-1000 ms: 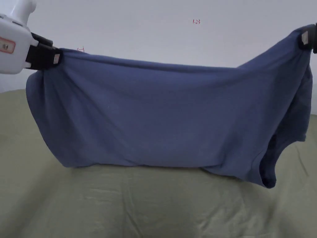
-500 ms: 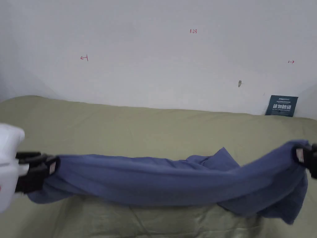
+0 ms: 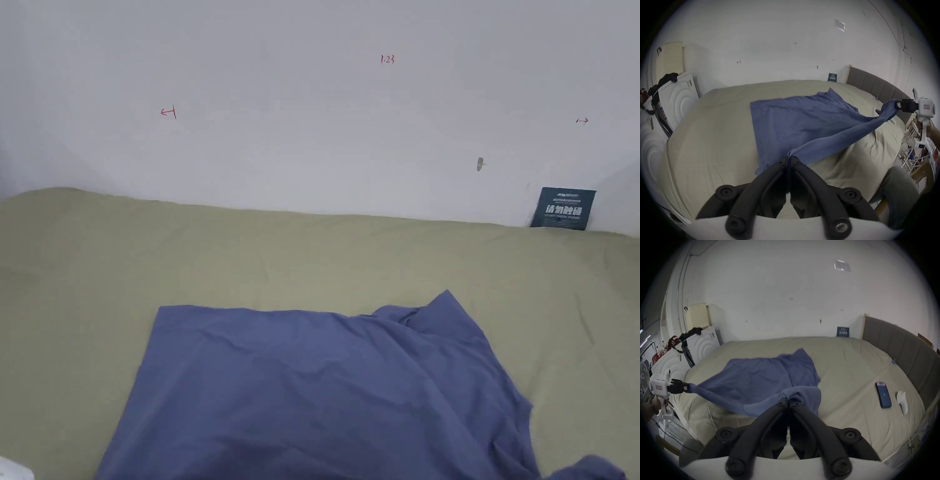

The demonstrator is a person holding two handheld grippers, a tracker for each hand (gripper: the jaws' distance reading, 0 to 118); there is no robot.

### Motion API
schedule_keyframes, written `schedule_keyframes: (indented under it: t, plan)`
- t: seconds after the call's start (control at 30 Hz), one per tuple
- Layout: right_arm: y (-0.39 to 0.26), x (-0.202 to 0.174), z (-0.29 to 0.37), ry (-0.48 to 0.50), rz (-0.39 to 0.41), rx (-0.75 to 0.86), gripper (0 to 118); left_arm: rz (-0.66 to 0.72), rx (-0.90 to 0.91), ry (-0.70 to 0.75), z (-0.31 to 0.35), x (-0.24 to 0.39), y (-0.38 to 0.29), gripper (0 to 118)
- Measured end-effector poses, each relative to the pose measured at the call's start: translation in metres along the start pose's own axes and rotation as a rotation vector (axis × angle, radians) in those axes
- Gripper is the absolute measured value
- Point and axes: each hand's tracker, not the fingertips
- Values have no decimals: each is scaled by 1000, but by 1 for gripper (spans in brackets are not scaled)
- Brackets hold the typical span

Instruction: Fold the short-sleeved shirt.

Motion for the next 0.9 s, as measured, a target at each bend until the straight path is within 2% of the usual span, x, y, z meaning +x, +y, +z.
schedule_keyframes:
  t: [0.07,0.17,0.23,0.27,0.3,0.33,0.37,0.4,0.47,0.57,0.7,0.77,0.87,0.9]
  plan:
    - [-14,1,-3,21,-42,-67,3,1,-39,-30,-3,3,-12,1]
    - [-32,6,-9,-19,-58,-177,3,-12,-115,-69,-10,3,-30,3]
    - [-41,10,-10,-29,-87,-225,4,-42,-143,-80,-11,6,-40,13]
    - [-46,15,-10,-37,-99,-235,8,-52,-168,-98,-12,6,-46,22]
    - [-50,18,-9,-40,-105,-234,29,-48,-167,-88,-12,6,-50,50]
    - [-51,20,-9,-39,-117,-249,61,-49,-186,-93,-12,5,-53,77]
    - [-51,21,-7,-40,-133,-274,91,-48,-203,-84,-11,5,-57,90]
    - [-51,23,-5,-40,-134,-284,101,-29,-211,-81,-9,3,-59,94]
    - [-50,23,1,-22,-112,-321,103,34,-220,-77,0,0,-61,94]
    - [-39,13,24,1,-69,-278,103,119,-132,-71,28,4,-47,94]
    - [-9,0,35,14,-38,-173,103,120,-21,-67,58,28,-2,94]
    - [7,-9,33,5,-35,-119,103,100,61,-40,63,46,22,94]
    - [23,-30,34,-1,-77,-17,101,100,149,63,67,76,51,92]
    - [25,-36,36,0,-95,3,91,108,175,94,68,87,57,83]
